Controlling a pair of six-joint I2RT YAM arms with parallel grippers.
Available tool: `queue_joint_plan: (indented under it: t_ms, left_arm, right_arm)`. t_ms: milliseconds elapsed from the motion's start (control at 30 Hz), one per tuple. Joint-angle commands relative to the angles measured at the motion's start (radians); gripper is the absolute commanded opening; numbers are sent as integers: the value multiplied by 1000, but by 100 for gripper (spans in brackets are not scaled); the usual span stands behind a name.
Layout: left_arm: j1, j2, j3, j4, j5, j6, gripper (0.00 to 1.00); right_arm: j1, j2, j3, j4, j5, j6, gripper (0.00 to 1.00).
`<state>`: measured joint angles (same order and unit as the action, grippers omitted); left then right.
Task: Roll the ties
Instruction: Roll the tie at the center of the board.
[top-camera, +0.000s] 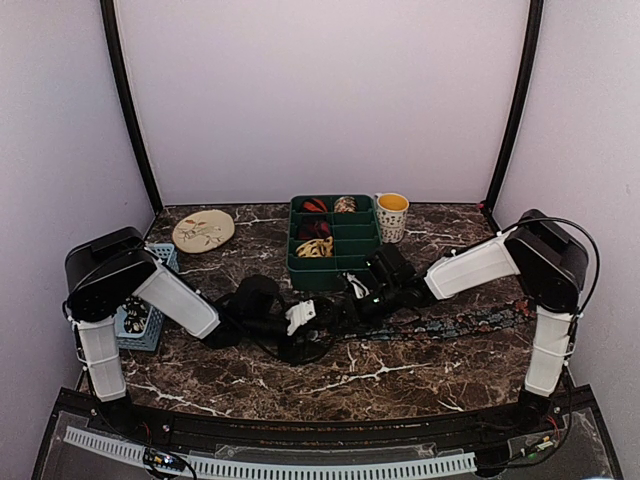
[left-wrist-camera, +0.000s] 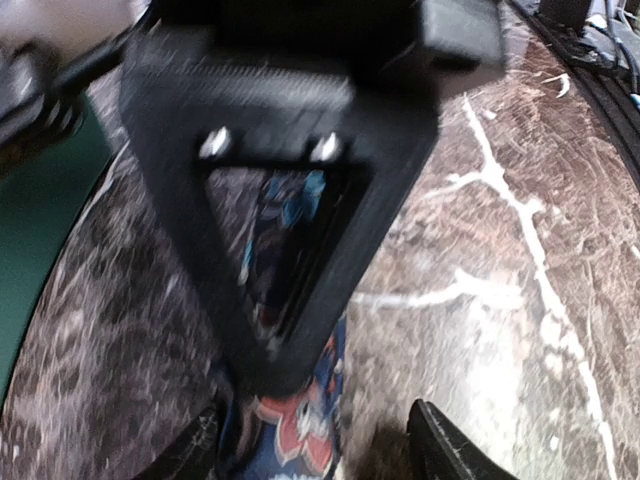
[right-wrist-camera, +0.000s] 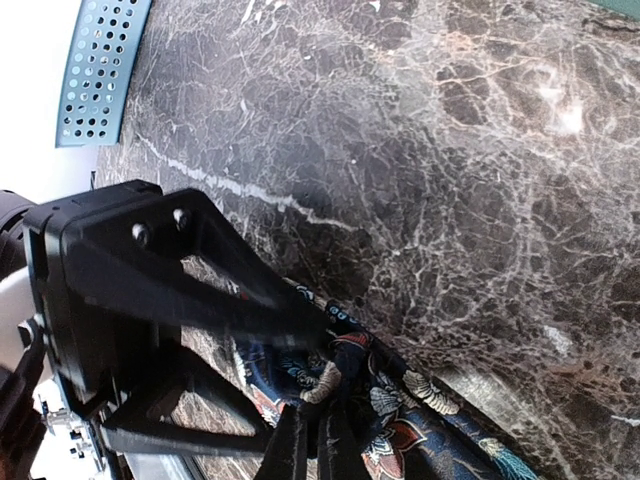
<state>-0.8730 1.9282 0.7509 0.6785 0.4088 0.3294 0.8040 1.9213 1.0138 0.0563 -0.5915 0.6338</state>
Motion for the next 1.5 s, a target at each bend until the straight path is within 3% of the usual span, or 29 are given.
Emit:
queue_joint_plan:
  t_ms: [0, 133, 467, 600, 800, 900, 1233, 1467]
  left_arm:
    - [8, -62, -44, -32, -63, -11, 65]
    - [9, -78, -60, -4, -95, -22, 67]
    - [-10, 76, 62, -17, 20, -34, 70]
    - [-11, 104, 89, -24, 25, -36, 62]
    - [-8, 86, 52, -87, -1, -4, 37]
    - [-2, 64, 20, -92, -12, 7, 32]
    - [23, 45, 13, -114, -12, 17, 31]
    - [36, 30, -13, -70, 3, -4, 41]
  right_arm:
    - [6, 27, -9, 0, 10, 5, 0]
    - [6, 25, -13, 0, 11, 5, 0]
    - [6, 2, -8, 11, 7, 14, 0]
    - [7, -3, -6, 13, 4, 18, 0]
    - [5, -25, -21, 16, 0, 24, 0]
    - [-6, -46, -41, 16, 0, 23, 0]
    - [-43, -50, -83, -43, 37, -31, 0]
    - [-45, -16, -86, -76, 83, -67, 0]
